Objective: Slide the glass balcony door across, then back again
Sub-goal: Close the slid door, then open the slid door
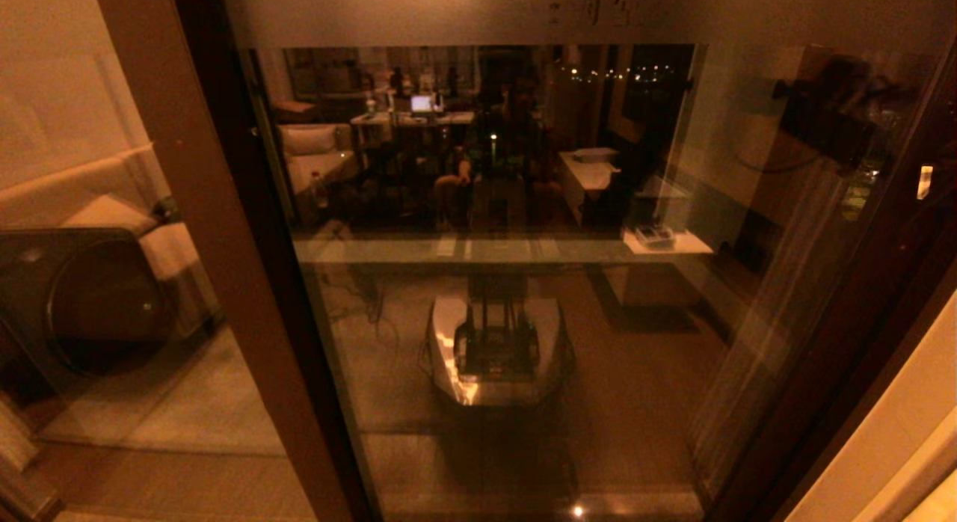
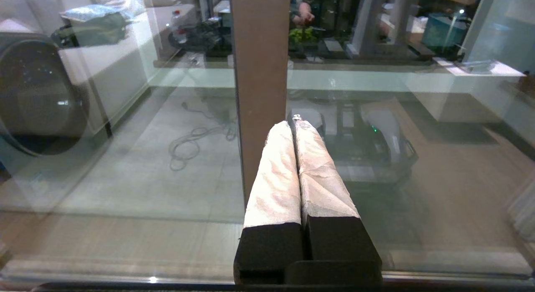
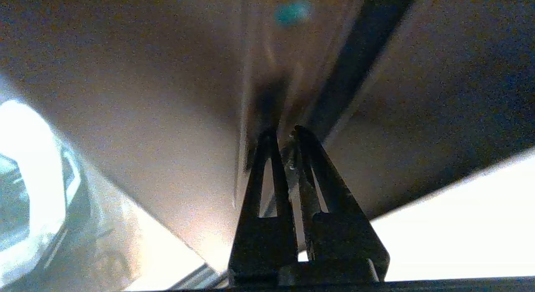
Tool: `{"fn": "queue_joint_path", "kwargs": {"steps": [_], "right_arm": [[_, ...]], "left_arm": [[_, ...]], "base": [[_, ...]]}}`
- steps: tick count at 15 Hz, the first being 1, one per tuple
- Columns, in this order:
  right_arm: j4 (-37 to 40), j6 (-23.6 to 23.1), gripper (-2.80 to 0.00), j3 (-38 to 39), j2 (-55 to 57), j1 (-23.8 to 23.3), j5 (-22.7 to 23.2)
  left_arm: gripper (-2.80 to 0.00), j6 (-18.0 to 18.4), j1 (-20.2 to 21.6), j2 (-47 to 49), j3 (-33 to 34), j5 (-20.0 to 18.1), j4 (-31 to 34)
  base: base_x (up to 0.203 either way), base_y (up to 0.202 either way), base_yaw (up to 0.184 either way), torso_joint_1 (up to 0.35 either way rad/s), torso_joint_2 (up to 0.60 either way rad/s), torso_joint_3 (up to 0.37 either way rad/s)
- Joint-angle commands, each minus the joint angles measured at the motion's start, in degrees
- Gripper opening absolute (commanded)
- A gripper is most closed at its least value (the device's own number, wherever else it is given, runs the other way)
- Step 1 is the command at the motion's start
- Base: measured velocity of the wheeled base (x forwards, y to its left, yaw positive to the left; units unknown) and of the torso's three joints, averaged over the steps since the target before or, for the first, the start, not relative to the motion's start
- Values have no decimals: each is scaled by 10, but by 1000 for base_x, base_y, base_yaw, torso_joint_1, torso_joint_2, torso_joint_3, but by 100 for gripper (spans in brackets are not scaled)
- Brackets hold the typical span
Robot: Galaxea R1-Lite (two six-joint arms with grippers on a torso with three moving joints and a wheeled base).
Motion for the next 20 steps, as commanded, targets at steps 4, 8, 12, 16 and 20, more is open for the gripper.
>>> {"fn": "queue_joint_path", "kwargs": {"steps": [4,8,12,16,20], "right_arm": [[1,-1,-280,47,-66,0,19],[1,0,-280,76,-107,0,27],[3,0,-280,92,-127,-2,76],[54,0,-280,75,-128,-26,200],[77,2,0,37,-95,-32,209]], "left_arm": [[-280,0,1,1,19,0,-1],[-280,0,0,1,19,0,-1],[-280,0,0,1,19,0,-1],[-280,0,1,1,19,0,-1],[-280,0,0,1,19,0,-1]], "base": [[0,0,0,0,0,0],[0,0,0,0,0,0],[0,0,0,0,0,0],[0,0,0,0,0,0],[0,0,0,0,0,0]]}}
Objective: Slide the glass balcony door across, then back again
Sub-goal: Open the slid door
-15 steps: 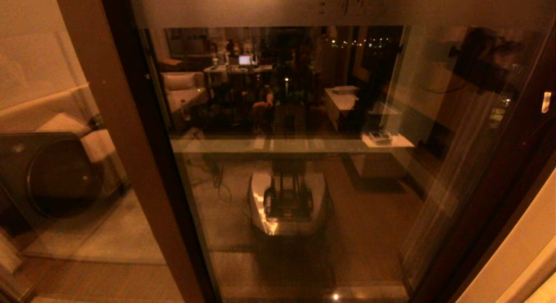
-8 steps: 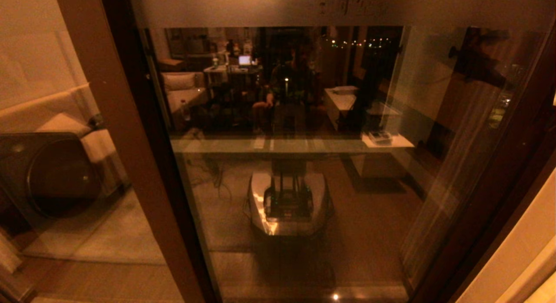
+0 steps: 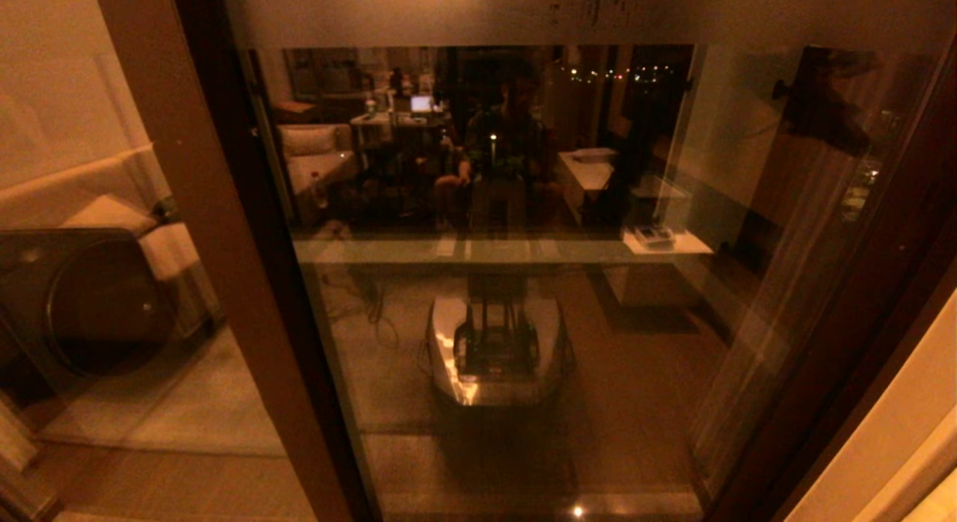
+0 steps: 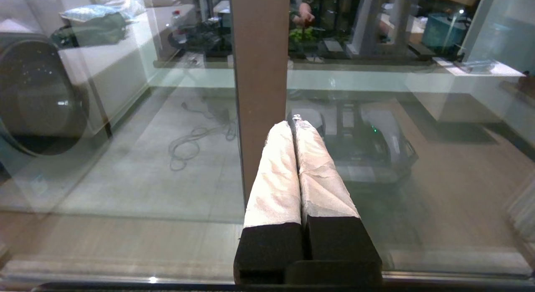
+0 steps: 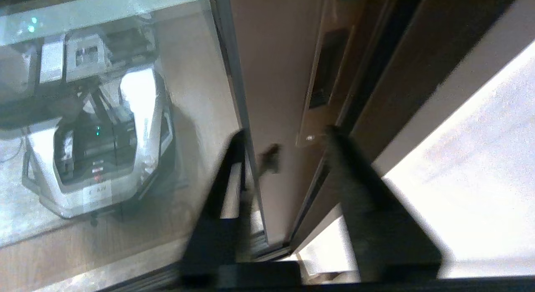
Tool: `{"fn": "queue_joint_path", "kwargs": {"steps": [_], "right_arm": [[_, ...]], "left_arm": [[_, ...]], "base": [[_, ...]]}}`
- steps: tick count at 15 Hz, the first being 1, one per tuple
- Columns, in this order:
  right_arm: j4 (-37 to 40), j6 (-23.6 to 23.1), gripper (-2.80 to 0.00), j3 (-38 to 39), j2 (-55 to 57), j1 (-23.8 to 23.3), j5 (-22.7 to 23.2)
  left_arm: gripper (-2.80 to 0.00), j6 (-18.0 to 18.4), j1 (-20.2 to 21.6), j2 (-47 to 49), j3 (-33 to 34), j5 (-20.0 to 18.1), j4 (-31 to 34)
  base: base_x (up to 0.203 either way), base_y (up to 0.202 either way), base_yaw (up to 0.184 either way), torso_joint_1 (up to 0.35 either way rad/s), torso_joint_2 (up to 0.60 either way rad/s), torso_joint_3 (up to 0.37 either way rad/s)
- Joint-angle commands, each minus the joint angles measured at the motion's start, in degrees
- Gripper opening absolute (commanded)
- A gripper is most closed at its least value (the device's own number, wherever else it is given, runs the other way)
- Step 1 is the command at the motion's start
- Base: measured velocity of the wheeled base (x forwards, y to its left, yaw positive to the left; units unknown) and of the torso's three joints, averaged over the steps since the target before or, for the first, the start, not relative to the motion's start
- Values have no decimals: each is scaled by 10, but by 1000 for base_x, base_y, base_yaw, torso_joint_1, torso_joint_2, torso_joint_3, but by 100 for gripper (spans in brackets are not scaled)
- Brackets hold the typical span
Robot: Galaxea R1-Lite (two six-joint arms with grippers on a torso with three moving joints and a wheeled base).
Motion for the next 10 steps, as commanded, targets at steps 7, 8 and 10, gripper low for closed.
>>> {"fn": "queue_joint_path", "kwargs": {"steps": [7,8,10], "right_arm": [[2,0,0,-31,58,-4,64],[1,0,0,-32,59,-6,74],[1,0,0,-33,68,-8,89]], "left_arm": [[-280,0,0,1,19,0,-1],[-280,0,1,1,19,0,-1],[-280,0,0,1,19,0,-1]], "base": [[0,0,0,0,0,0],[0,0,0,0,0,0],[0,0,0,0,0,0]]}}
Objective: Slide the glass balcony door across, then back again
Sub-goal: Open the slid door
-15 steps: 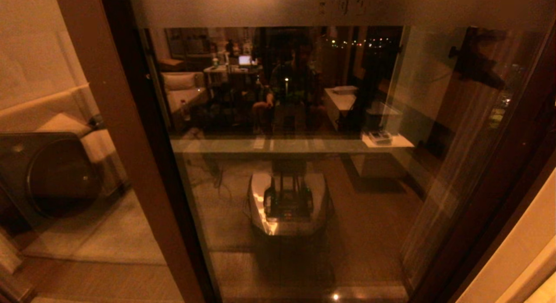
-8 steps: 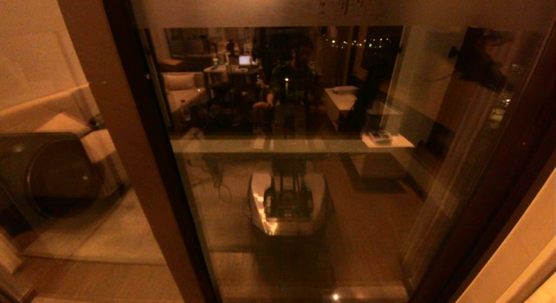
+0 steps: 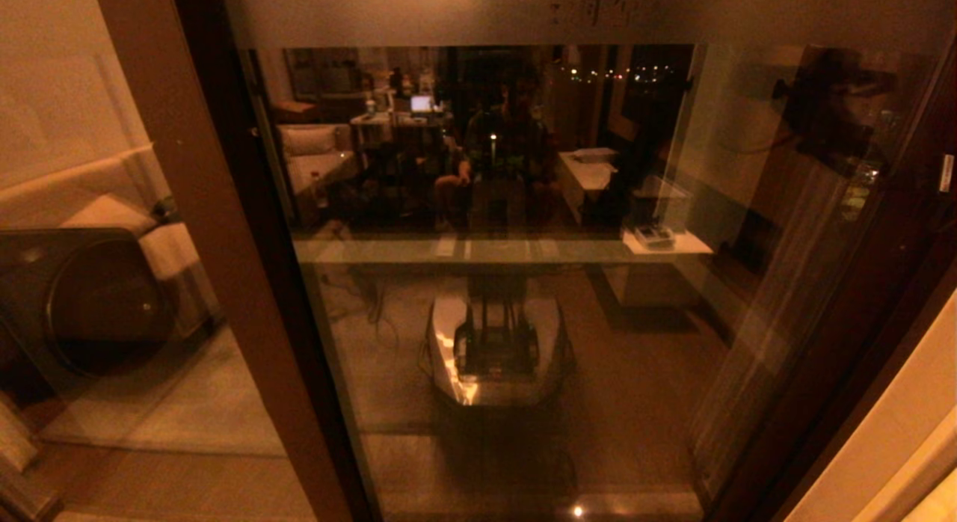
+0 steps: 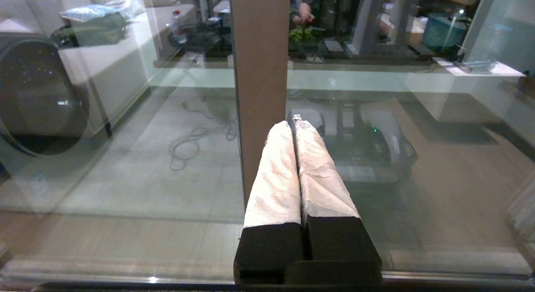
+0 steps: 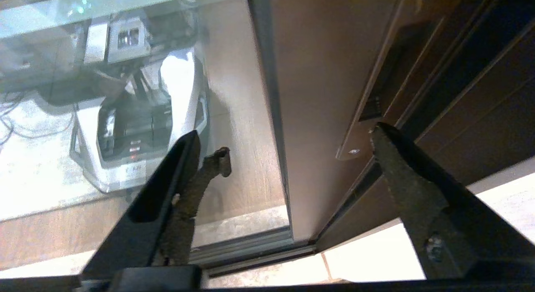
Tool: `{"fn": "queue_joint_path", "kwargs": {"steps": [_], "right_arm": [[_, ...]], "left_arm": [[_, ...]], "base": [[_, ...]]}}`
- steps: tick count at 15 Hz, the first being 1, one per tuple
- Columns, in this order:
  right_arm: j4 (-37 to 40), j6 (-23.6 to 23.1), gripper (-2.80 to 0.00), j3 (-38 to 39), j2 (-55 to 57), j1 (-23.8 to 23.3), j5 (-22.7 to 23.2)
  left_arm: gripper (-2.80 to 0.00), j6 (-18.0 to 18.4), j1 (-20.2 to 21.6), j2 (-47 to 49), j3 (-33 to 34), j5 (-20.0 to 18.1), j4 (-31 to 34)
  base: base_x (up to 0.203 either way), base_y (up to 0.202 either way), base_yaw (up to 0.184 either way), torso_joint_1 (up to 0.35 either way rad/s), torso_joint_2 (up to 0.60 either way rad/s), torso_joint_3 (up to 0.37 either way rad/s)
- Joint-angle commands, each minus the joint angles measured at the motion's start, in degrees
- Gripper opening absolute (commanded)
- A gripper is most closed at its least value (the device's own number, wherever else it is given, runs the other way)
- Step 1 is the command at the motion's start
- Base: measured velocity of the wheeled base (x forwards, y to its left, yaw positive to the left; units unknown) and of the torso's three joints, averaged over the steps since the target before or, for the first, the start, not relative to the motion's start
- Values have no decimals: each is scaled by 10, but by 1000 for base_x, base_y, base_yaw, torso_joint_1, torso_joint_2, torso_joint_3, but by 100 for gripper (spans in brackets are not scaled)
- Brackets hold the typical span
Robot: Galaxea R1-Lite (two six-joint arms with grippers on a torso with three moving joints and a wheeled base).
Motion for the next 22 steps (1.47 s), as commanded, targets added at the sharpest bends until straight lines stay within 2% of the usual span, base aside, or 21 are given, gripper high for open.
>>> {"fn": "queue_joint_path", "kwargs": {"steps": [1,10,16,22], "right_arm": [[1,0,0,-6,16,0,2],[0,2,0,-38,50,-4,5],[-1,18,0,-45,53,-3,37],[-1,23,0,-46,59,5,38]], "left_arm": [[-280,0,0,1,19,0,-1],[-280,0,0,1,19,0,-1],[-280,0,0,1,19,0,-1],[-280,0,0,1,19,0,-1]], "base": [[0,0,0,0,0,0],[0,0,0,0,0,0],[0,0,0,0,0,0],[0,0,0,0,0,0]]}}
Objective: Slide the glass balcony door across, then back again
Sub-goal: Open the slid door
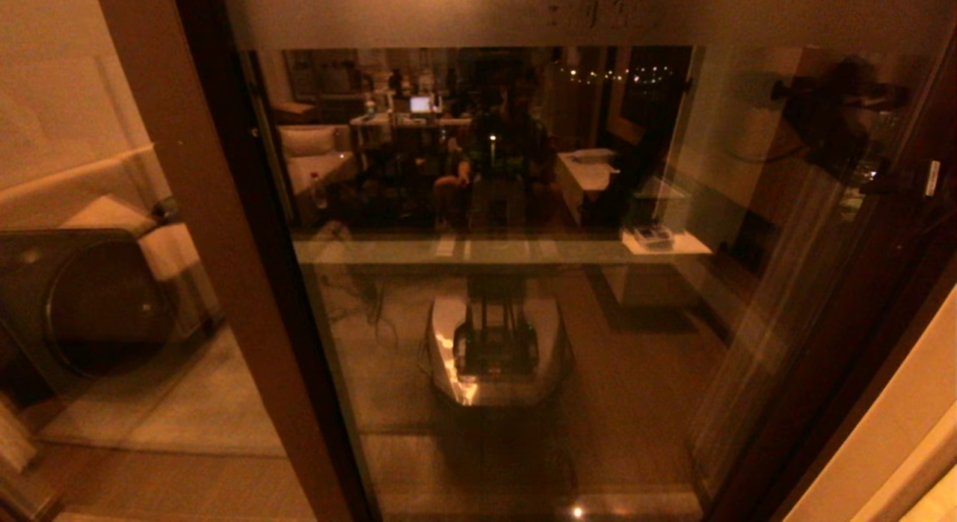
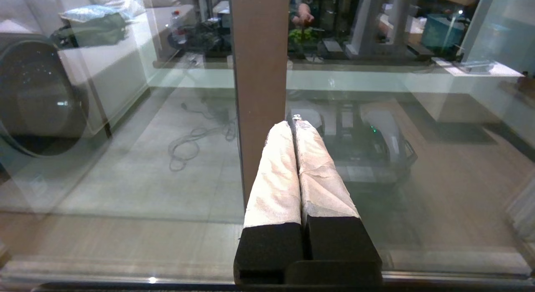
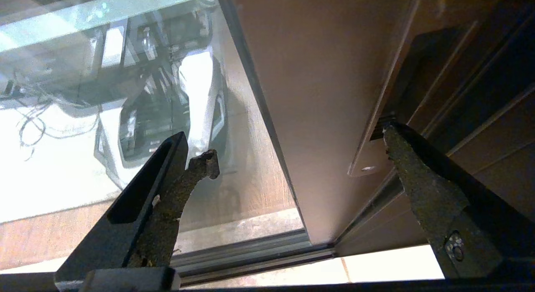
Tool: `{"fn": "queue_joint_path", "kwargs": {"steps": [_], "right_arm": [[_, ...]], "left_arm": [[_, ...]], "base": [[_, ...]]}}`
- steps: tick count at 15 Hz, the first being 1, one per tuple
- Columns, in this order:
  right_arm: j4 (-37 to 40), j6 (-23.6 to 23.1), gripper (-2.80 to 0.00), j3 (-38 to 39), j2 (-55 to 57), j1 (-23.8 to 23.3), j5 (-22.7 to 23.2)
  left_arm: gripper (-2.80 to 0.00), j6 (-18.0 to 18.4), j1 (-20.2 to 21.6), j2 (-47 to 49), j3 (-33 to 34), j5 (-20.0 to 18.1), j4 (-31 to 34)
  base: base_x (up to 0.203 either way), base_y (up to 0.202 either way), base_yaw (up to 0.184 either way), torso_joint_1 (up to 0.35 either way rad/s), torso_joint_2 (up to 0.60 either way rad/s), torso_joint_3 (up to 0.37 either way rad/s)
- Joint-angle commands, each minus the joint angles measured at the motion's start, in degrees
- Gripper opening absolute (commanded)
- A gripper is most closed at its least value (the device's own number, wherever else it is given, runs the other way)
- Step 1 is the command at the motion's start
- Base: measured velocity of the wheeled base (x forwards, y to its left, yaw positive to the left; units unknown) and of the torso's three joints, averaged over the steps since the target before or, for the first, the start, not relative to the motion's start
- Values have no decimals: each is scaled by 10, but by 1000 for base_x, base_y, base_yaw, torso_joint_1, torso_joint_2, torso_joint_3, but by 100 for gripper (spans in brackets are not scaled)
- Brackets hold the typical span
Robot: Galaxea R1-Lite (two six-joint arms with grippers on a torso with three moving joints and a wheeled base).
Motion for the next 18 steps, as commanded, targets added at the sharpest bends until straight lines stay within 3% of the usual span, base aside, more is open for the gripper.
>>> {"fn": "queue_joint_path", "kwargs": {"steps": [1,18], "right_arm": [[0,0,0,0,4,4,1],[0,10,0,5,6,20,1]], "left_arm": [[-280,0,0,1,19,0,-1],[-280,0,0,1,19,0,-1]], "base": [[0,0,0,0,0,0],[0,0,0,0,0,0]]}}
